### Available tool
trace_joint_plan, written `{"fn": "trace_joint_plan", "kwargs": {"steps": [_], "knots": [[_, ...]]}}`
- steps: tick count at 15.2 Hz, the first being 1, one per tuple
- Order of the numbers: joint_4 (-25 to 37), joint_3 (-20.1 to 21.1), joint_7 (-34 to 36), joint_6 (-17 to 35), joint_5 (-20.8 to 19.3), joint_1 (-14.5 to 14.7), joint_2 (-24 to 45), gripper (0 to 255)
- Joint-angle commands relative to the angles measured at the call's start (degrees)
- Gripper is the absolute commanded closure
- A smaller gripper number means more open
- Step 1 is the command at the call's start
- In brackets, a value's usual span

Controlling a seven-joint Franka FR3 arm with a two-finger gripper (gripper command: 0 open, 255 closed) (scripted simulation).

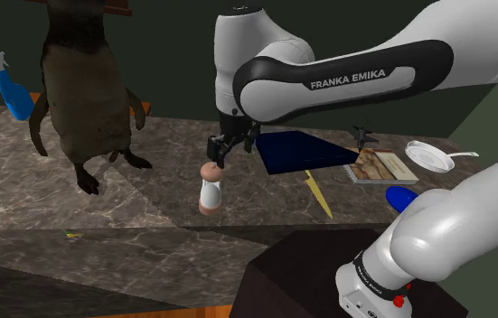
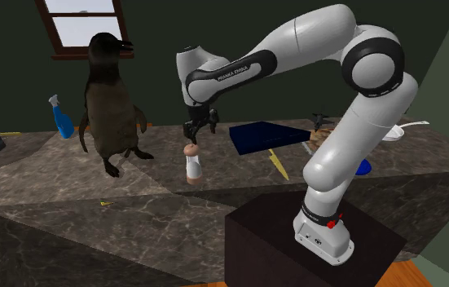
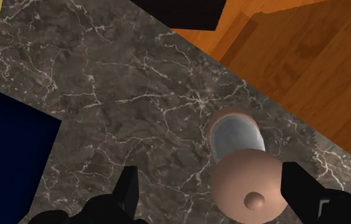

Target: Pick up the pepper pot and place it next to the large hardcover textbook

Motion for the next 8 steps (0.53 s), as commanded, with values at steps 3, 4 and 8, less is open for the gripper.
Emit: {"fn": "trace_joint_plan", "kwargs": {"steps": [3, 4, 8], "knots": [[6.75, 3.94, 7.67, 0.55, -5.26, 0.56, 10.32, 0], [6.18, 3.83, 7.79, 1.31, -5.41, 0.63, 10.53, 0], [3.99, 3.73, 8.28, 4.31, -6.13, 0.55, 11.50, 0]]}}
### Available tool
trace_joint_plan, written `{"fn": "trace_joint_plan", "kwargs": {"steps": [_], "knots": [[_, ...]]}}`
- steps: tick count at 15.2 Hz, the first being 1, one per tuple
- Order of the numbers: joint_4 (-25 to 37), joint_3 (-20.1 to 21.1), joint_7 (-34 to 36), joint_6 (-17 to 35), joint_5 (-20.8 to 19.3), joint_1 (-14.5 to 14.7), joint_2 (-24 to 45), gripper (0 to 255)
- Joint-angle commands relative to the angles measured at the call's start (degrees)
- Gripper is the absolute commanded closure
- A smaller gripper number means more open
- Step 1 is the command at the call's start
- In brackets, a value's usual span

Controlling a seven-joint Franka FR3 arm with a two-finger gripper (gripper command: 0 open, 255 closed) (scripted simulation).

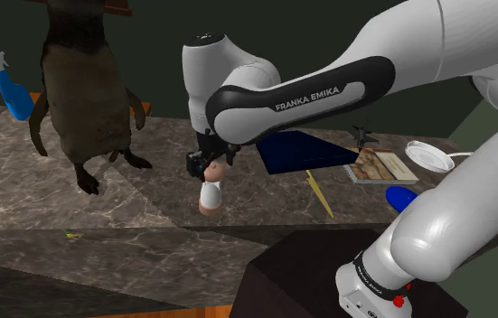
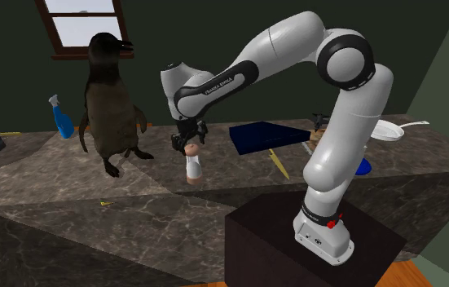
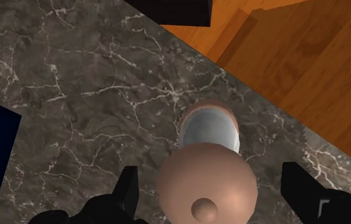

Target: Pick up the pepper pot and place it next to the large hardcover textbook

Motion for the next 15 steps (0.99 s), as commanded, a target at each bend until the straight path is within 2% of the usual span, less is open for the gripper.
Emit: {"fn": "trace_joint_plan", "kwargs": {"steps": [1, 11, 12, 15], "knots": [[-0.96, -0.05, 0.28, 1.56, -0.49, -0.09, 0.68, 0], [-1.74, -0.08, 0.52, 2.72, -0.84, -0.14, 1.15, 0], [-1.74, -0.08, 0.52, 2.72, -0.84, -0.14, 1.15, 255], [-1.76, -0.08, 0.52, 2.73, -0.84, -0.14, 1.14, 255]]}}
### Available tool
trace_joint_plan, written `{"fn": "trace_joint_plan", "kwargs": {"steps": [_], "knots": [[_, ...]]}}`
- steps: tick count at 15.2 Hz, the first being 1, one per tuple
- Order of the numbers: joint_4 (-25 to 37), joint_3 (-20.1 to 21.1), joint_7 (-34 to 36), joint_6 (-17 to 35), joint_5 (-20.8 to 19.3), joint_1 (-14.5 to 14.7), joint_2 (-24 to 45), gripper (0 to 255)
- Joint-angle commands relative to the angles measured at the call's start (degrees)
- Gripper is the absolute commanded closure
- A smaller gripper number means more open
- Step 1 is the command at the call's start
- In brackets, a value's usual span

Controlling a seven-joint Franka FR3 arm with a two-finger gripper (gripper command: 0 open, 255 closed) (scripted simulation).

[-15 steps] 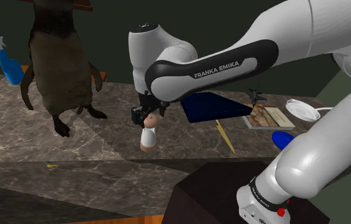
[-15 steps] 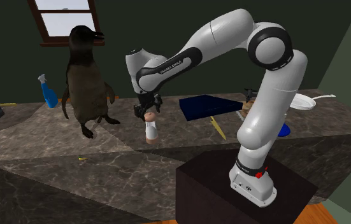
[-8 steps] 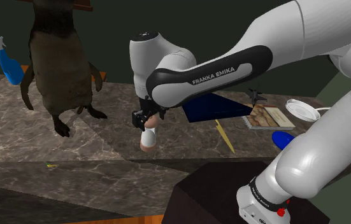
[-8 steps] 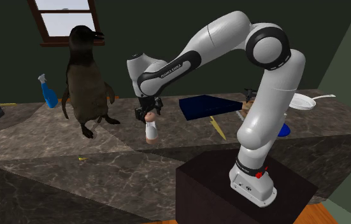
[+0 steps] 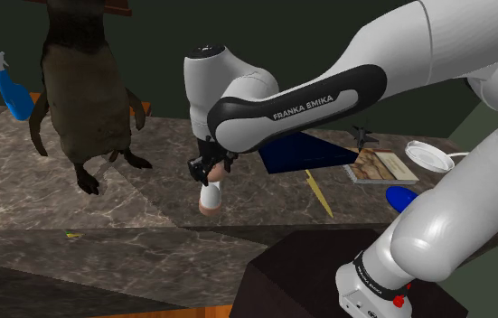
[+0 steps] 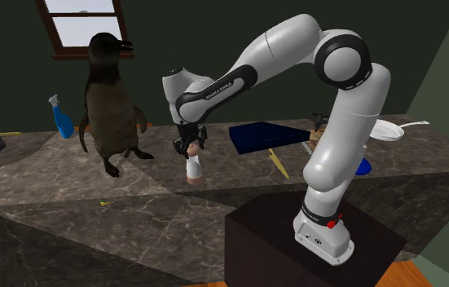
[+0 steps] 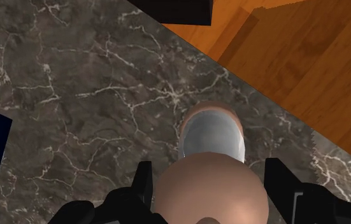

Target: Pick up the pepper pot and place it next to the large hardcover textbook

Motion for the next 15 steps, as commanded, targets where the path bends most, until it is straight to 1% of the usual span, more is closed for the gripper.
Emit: {"fn": "trace_joint_plan", "kwargs": {"steps": [1, 6, 15], "knots": [[-0.02, 0.00, 0.00, 0.00, 0.01, 0.00, 0.02, 255], [-0.02, 0.00, 0.01, 0.01, 0.00, 0.00, 0.04, 255], [4.15, -0.27, -2.02, -6.58, 1.94, -0.06, -2.93, 255]]}}
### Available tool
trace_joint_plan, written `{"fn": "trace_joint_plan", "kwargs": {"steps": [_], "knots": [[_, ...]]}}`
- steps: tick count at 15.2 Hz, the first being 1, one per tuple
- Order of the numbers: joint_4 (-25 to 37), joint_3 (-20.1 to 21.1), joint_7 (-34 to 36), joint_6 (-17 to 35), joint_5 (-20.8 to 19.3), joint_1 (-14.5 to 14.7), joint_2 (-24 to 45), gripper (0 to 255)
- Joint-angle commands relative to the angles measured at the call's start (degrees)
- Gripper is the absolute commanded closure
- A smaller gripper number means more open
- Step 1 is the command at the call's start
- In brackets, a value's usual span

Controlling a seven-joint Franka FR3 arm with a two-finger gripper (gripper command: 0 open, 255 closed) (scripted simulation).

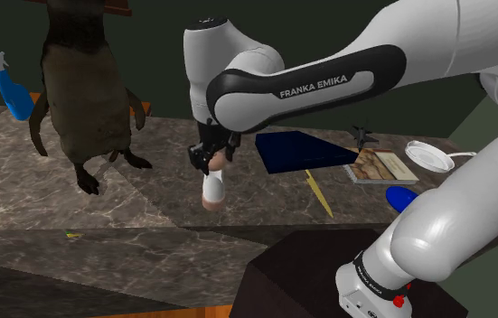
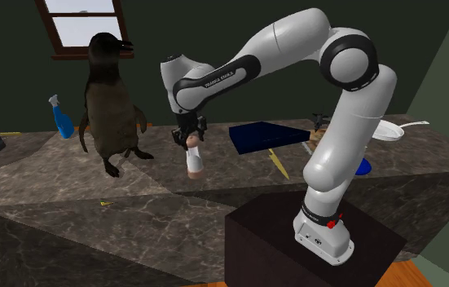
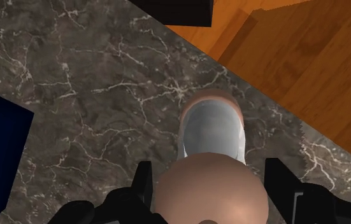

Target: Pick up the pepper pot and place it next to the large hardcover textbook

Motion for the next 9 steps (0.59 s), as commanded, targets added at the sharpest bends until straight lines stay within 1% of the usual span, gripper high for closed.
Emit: {"fn": "trace_joint_plan", "kwargs": {"steps": [1, 9], "knots": [[1.07, -0.02, -0.30, -1.52, 0.35, 0.03, -0.53, 255], [5.73, -0.31, -1.56, -7.48, 1.28, -0.03, -2.12, 255]]}}
